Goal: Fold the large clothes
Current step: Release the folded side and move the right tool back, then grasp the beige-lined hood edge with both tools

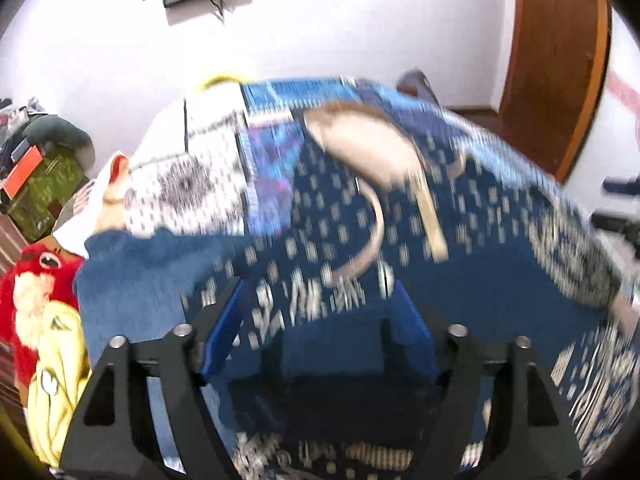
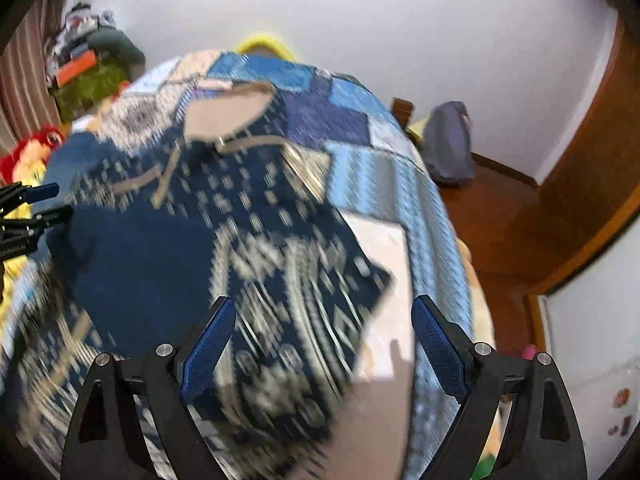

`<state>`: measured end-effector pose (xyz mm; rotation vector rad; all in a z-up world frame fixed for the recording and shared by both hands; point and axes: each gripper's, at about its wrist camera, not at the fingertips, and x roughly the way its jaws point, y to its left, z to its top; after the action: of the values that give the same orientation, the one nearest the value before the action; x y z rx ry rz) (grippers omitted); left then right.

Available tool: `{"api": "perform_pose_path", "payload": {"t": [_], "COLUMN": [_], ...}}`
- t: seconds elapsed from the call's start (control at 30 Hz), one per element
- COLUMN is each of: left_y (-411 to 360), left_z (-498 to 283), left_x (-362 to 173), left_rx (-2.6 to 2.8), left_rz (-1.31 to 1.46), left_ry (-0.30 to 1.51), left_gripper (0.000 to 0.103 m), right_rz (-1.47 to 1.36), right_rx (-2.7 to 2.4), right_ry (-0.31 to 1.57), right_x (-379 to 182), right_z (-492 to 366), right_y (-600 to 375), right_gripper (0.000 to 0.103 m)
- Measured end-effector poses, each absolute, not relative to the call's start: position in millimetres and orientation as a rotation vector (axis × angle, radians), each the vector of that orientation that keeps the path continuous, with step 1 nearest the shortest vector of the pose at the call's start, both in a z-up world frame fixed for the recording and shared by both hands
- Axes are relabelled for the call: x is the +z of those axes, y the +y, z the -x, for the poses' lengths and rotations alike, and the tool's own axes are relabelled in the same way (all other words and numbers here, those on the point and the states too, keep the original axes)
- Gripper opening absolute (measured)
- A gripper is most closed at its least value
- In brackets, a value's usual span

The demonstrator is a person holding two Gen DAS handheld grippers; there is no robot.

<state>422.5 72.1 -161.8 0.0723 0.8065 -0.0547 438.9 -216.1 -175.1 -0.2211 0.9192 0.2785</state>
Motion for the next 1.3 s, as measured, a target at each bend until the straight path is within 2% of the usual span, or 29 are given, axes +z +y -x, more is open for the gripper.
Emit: {"api": "perform_pose_path", "payload": {"t": [0.03,0.27,0.43,0.7,0.77,0.8,0.87,0.93,0.97,1.0,1.03,1.13,1.3], "left_y": [76.3,96.0,105.6,105.1,102.8,102.0,99.7,97.1,96.5,95.5,95.1,91.8,81.0], "left_z": [-431.1,-519.9,-586.8,-647.2,-652.1,-652.7,-651.0,-649.4,-648.9,-646.6,-646.4,-638.3,-601.5], "left_x": [-156.8,-153.8,-187.1,-246.3,-255.1,-255.8,-255.8,-254.8,-254.3,-252.6,-250.6,-231.9,-182.8], "left_rx": [-0.052,-0.069,-0.074,-0.087,-0.086,-0.084,-0.092,-0.106,-0.111,-0.111,-0.125,-0.146,-0.202], "left_rz": [-0.05,0.024,0.107,0.263,0.277,0.275,0.262,0.245,0.246,0.251,0.256,0.251,0.174], "left_ry": [0.8,0.855,0.951,1.071,1.074,1.064,1.027,1.007,1.005,1.005,1.011,1.004,0.932], "left_gripper": [0.081,0.081,0.081,0.081,0.081,0.081,0.076,0.06,0.054,0.043,0.02,0.016,0.015], "right_rz": [0.202,0.109,0.09,0.008,-0.004,-0.028,-0.106,-0.133,-0.138,-0.136,-0.127,-0.084,-0.034], "right_rx": [0.289,0.361,0.374,0.332,0.306,0.317,0.344,0.372,0.384,0.384,0.383,0.385,0.441], "right_ry": [0.92,0.941,0.986,1.114,1.127,1.136,1.122,1.105,1.105,1.103,1.096,1.071,1.003], "right_x": [-172.6,-171.8,-189.5,-242.6,-253.8,-259.1,-263.7,-262.6,-261.6,-260.4,-257.8,-245.4,-206.4], "right_z": [-450.6,-539.6,-598.4,-681.1,-691.4,-694.4,-696.5,-694.5,-693.0,-691.1,-687.9,-675.6,-637.4], "right_y": [-208.7,-155.4,-125.7,-100.0,-99.4,-99.9,-105.1,-106.5,-106.1,-105.4,-104.9,-104.6,-108.2], "right_gripper": [0.088,0.088,0.088,0.088,0.082,0.075,0.066,0.034,0.027,0.018,0.012,0.008,0.007]}}
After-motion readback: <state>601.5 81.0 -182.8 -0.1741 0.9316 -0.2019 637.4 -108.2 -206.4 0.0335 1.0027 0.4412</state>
